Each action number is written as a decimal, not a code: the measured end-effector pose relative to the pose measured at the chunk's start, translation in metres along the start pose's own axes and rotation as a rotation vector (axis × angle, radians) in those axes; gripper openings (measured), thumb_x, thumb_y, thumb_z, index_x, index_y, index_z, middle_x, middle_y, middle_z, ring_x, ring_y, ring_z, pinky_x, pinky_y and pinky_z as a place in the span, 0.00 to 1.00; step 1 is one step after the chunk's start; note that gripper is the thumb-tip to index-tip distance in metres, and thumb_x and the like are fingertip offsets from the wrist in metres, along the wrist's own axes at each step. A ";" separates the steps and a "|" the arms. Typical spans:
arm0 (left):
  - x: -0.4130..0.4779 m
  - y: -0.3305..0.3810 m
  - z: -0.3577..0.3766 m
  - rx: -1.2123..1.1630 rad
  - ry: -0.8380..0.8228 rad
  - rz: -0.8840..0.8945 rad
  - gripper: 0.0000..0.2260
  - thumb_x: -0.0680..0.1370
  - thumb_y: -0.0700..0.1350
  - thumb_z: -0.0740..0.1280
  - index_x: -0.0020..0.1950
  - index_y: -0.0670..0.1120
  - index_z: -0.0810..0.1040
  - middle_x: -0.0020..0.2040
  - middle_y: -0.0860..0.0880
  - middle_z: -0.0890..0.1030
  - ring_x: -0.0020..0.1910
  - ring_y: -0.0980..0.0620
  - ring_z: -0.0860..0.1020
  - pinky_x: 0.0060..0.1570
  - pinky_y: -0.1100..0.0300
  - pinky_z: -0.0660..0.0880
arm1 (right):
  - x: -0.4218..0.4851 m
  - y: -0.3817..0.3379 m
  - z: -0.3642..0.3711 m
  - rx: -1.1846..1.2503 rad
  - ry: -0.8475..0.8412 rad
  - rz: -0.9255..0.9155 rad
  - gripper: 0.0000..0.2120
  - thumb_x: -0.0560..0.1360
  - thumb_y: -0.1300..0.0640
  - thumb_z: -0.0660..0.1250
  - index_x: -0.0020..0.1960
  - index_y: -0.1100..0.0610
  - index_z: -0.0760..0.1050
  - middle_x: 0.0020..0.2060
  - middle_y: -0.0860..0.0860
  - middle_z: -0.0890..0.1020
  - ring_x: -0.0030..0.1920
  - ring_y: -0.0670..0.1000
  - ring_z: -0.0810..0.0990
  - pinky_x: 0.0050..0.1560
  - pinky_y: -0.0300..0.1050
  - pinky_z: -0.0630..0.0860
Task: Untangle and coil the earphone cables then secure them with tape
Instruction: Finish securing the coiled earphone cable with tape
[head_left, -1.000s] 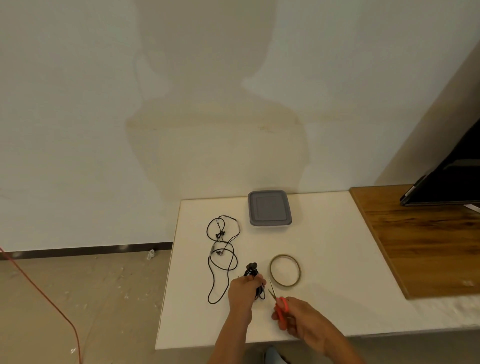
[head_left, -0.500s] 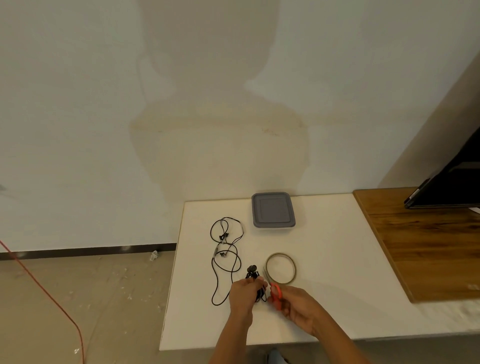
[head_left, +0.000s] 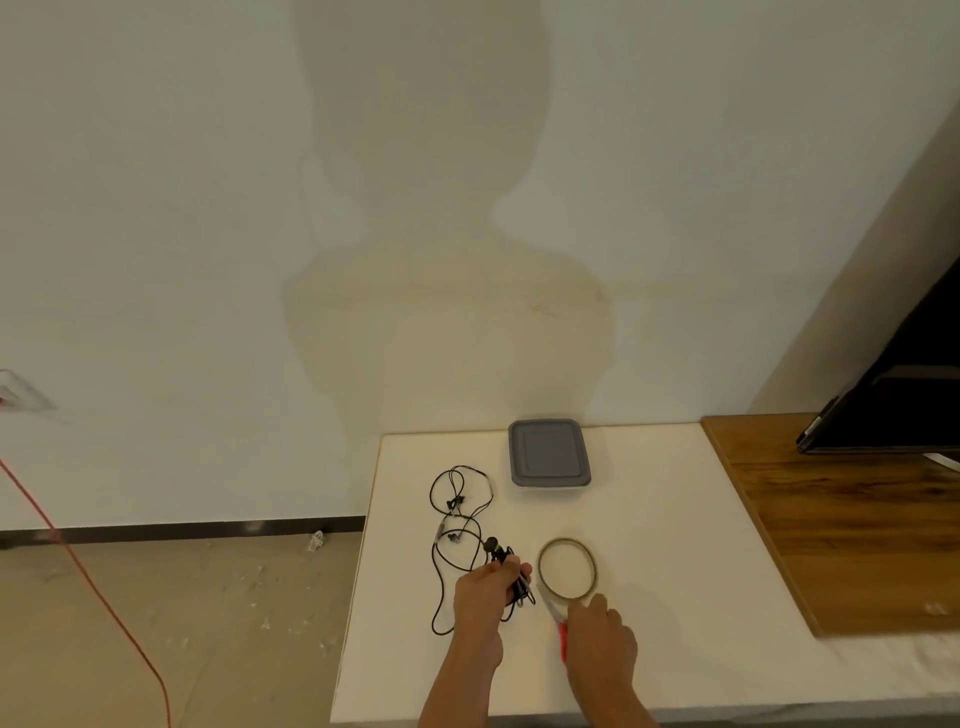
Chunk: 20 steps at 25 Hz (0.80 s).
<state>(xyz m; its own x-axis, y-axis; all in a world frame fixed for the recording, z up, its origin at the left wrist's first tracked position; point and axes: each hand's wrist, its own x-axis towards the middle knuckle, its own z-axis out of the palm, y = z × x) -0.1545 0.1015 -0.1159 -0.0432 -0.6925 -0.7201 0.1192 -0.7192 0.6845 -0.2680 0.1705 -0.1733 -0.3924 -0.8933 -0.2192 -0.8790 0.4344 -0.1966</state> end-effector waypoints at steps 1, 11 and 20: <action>-0.010 0.007 -0.002 -0.018 -0.014 0.016 0.07 0.77 0.39 0.68 0.48 0.35 0.81 0.43 0.41 0.84 0.34 0.56 0.82 0.32 0.69 0.71 | -0.001 0.000 0.001 -0.019 -0.027 -0.040 0.10 0.75 0.52 0.67 0.55 0.54 0.75 0.49 0.51 0.79 0.38 0.49 0.75 0.35 0.40 0.65; -0.109 0.066 -0.017 -0.216 -0.139 0.199 0.07 0.78 0.42 0.67 0.50 0.39 0.82 0.47 0.41 0.85 0.50 0.47 0.82 0.48 0.60 0.74 | -0.073 -0.057 -0.156 0.814 0.714 -0.454 0.07 0.72 0.58 0.67 0.47 0.52 0.83 0.41 0.42 0.80 0.43 0.38 0.78 0.40 0.29 0.74; -0.207 0.080 -0.015 -0.311 -0.207 0.354 0.07 0.76 0.37 0.67 0.53 0.40 0.81 0.36 0.46 0.83 0.31 0.55 0.81 0.38 0.61 0.73 | -0.119 -0.080 -0.221 0.881 0.658 -0.477 0.10 0.71 0.61 0.72 0.50 0.49 0.84 0.42 0.40 0.80 0.46 0.38 0.78 0.44 0.26 0.72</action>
<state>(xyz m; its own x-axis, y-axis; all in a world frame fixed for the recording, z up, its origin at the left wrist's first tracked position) -0.1213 0.1884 0.0866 -0.1383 -0.9097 -0.3916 0.4502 -0.4099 0.7933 -0.2109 0.2161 0.0801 -0.3662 -0.7620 0.5341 -0.5867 -0.2564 -0.7681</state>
